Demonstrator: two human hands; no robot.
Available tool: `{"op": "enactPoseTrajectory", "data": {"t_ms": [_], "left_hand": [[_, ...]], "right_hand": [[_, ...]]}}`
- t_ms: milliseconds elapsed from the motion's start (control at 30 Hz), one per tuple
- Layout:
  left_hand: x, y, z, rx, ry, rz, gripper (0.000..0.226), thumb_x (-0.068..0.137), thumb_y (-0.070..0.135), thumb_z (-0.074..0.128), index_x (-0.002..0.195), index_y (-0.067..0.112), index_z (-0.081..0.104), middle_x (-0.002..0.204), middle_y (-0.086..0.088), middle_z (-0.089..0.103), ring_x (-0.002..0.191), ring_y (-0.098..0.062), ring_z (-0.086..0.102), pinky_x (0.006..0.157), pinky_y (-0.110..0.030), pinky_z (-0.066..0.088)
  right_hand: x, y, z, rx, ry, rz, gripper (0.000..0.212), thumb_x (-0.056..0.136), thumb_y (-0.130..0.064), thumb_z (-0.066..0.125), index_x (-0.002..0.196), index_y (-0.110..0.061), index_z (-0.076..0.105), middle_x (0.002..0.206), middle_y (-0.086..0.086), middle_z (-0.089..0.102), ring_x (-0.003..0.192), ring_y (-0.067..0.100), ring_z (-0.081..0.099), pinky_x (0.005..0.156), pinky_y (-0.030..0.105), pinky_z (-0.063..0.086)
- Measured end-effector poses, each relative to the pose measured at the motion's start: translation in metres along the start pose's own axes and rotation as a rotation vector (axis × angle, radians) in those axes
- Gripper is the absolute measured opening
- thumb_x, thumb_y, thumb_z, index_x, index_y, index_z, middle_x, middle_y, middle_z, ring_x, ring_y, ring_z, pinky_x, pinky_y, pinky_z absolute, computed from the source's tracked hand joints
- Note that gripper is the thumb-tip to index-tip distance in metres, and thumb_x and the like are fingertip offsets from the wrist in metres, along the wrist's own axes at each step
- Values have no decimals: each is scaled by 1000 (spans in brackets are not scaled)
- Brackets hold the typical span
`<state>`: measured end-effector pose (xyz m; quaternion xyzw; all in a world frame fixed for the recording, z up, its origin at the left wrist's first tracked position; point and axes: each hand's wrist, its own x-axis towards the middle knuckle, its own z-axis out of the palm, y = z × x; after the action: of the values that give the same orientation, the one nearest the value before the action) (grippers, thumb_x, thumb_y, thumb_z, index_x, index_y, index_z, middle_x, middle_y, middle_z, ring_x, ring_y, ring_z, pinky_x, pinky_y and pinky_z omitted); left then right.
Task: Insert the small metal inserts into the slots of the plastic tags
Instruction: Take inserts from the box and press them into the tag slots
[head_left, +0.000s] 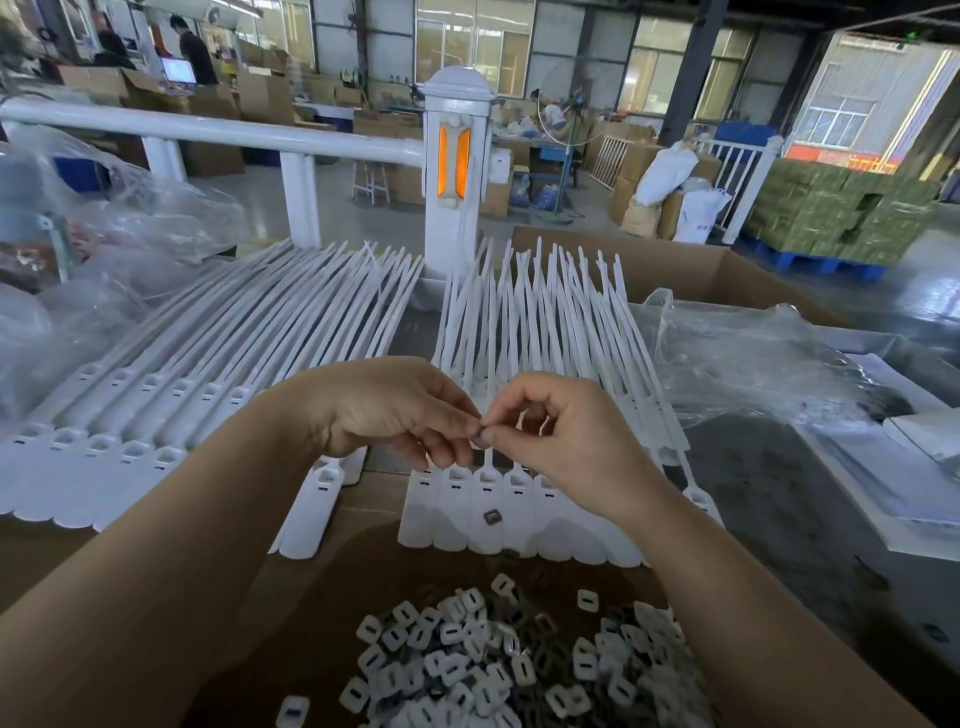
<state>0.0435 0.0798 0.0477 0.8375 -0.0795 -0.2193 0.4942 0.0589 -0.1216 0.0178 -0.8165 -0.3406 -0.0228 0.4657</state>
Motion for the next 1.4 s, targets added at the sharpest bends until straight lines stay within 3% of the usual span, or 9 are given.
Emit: {"op": "enactPoseTrajectory", "data": {"t_ms": [167, 267, 433, 567, 733, 933, 1400], "left_hand": [[1, -3, -3, -40, 47, 6, 7, 90, 16, 66, 88, 11, 71, 75, 0, 71, 64, -7, 65, 60, -18, 52], [2, -3, -3, -37, 60, 16, 6, 84, 18, 72, 85, 12, 72, 75, -2, 71, 64, -8, 65, 61, -19, 54], [1, -1, -2, -29, 69, 36, 27, 66, 31, 77, 84, 11, 73, 74, -3, 70, 64, -8, 65, 62, -19, 54], [1, 0, -1, -26, 90, 49, 20, 72, 26, 76, 83, 10, 73, 73, -3, 70, 63, -9, 64, 61, -19, 54], [0, 2, 0, -27, 89, 59, 27, 67, 31, 76, 83, 10, 73, 73, -3, 70, 63, -9, 63, 62, -19, 54], [0, -2, -6, -59, 129, 50, 13, 94, 17, 62, 93, 10, 73, 76, -2, 71, 64, -10, 64, 61, -21, 54], [7, -5, 1, 67, 140, 24, 12, 87, 21, 70, 79, 12, 70, 67, 3, 68, 62, -6, 62, 61, -20, 51]], "right_hand": [[1, 2, 1, -3, 42, 69, 17, 88, -8, 73, 85, -25, 72, 75, -13, 67, 62, 0, 61, 58, 12, 47], [1, 0, 0, 15, 13, 126, 12, 91, -15, 69, 86, -25, 72, 77, -17, 68, 65, -2, 63, 60, 9, 47], [1, -3, 0, 57, -58, 193, 12, 93, -19, 67, 85, -27, 70, 70, -18, 68, 62, -7, 61, 56, 6, 43], [1, -4, 0, 121, -73, 253, 13, 93, -17, 64, 85, -25, 70, 72, -9, 71, 60, -6, 61, 54, 8, 43], [1, -4, -1, 205, -90, 282, 14, 92, -12, 63, 84, -20, 70, 68, -8, 70, 58, -4, 60, 53, 9, 43], [2, -3, 0, 174, -55, 311, 16, 94, -14, 59, 82, -20, 69, 68, -9, 70, 59, -3, 58, 59, 18, 43], [2, 2, 4, 81, -34, 290, 14, 94, -18, 62, 83, -26, 68, 72, -6, 68, 59, -5, 59, 60, 16, 45]]}}
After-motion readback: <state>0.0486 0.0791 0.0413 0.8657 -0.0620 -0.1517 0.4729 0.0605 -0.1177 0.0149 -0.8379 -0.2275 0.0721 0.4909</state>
